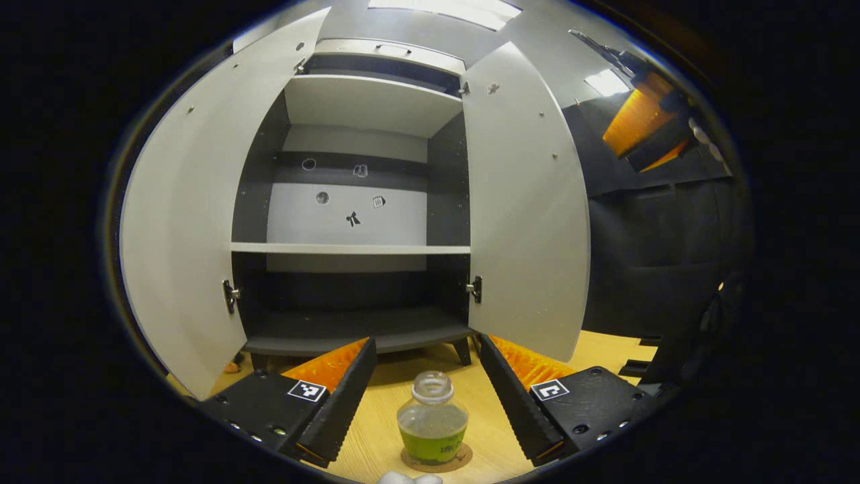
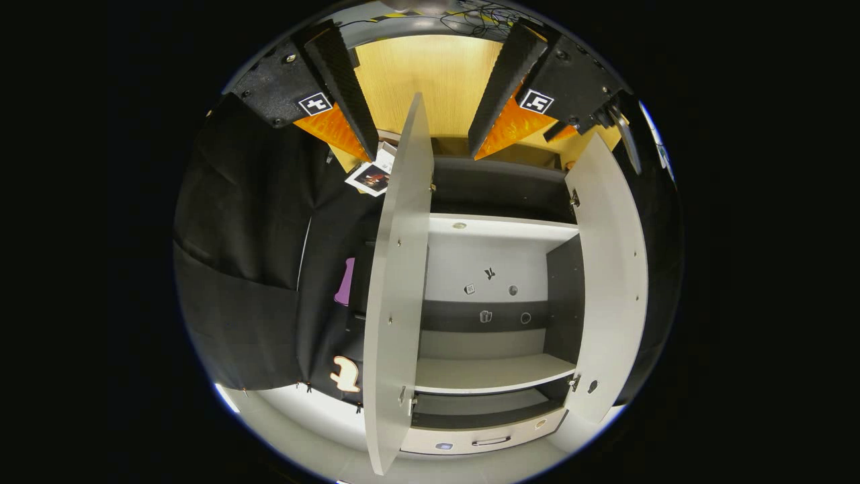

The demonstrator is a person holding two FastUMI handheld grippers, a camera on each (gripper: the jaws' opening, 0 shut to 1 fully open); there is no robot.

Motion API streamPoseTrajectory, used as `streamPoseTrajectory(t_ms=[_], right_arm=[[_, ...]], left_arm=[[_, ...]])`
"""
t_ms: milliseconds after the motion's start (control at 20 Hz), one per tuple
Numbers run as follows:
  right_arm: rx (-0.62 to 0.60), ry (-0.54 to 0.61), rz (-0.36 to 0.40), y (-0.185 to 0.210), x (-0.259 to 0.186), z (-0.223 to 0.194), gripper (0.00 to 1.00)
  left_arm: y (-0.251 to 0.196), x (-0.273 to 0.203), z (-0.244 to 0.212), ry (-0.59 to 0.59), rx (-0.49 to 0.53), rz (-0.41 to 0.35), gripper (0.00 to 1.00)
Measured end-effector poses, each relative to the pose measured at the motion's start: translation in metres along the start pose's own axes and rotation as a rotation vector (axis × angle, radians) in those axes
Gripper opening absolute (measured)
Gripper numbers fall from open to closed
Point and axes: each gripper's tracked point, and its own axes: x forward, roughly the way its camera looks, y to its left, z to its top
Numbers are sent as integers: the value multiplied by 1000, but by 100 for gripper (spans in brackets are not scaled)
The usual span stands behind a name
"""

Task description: Grasp the bottle in the cabinet with the left hand and place it on the coaster, then close the right door with the right hand and the left door with the left hand.

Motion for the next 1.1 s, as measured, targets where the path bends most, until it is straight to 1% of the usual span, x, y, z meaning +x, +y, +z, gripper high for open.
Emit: streamPoseTrajectory(t_ms=[200,350,450,500,550,650,800,900,1000,1100], right_arm=[[7,-46,31,6,-5,11,83],[16,-91,62,14,-8,25,83],[22,-122,80,19,-9,34,83],[25,-137,88,21,-9,39,83],[28,-151,96,22,-10,43,83],[41,-174,115,26,-9,51,83],[64,-203,124,21,-5,63,83],[72,-220,104,6,-1,71,83],[81,-236,71,-18,2,80,83],[90,-258,20,-49,8,91,83]], left_arm=[[12,-3,79,-70,1,44,95],[23,-16,138,-105,8,81,94],[34,-26,177,-126,30,118,95],[40,-33,195,-137,44,140,96],[47,-39,211,-147,58,155,94],[62,-54,236,-160,77,187,94],[83,-85,257,-139,98,246,94],[97,-104,262,-117,109,292,94],[109,-122,254,-88,105,337,94],[117,-134,243,-47,78,373,94]])
